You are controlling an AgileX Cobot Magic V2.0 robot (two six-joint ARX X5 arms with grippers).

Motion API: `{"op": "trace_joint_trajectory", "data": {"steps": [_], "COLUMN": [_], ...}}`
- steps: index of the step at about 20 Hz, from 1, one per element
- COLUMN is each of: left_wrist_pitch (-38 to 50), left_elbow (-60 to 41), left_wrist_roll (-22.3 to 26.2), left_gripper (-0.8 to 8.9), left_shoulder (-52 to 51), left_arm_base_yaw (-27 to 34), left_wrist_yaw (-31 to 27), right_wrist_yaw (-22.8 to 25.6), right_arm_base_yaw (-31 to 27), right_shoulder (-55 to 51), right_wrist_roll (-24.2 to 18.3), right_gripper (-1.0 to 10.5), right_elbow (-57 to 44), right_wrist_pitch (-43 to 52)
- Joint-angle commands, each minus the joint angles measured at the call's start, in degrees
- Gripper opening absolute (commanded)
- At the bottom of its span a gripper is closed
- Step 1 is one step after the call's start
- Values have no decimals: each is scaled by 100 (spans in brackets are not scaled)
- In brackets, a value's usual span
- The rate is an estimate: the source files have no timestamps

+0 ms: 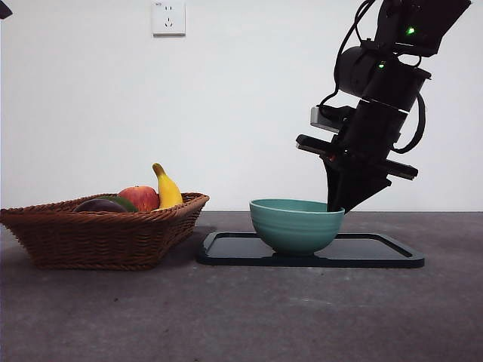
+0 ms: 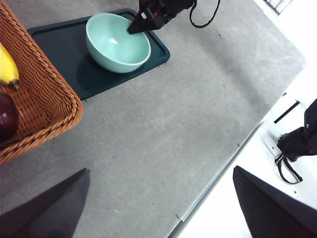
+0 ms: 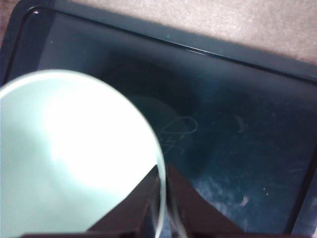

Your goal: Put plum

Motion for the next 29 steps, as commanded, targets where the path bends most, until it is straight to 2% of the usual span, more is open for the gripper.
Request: {"op": "trace_joint_trajectory", "data": {"steps": [1,8,13,17,24,29], "left_wrist_pitch": [59,61,63,61,59,59], "left_elbow": [120,120,120,120,120,120], "left_wrist_roll": [50,52,55,57,57,55], "left_gripper": [459,459,459,459,459,459], "left_shoulder": [26,26,26,26,26,26], "left_arm_base_yaw": [-17,-17,-17,-17,-17,-17], "left_wrist_yaw": [28,28,28,28,26,28], "right_wrist_yaw": [22,15,-24,-24,-20,-15], "right_arm_base_yaw": [26,13,33,157,800,1274], "right_shoulder": [-35,-1110,-2022,-2732,-3753,-3770], "right_wrist_roll": [-59,-70,-365,-398,-376,-98], "right_gripper": [10,10,10,10,10,10], "right_elbow": [144,146,144,90,-1290,-2474], "right_wrist_pitch": [81,-177,-1152,-1781,-1427,-457]}}
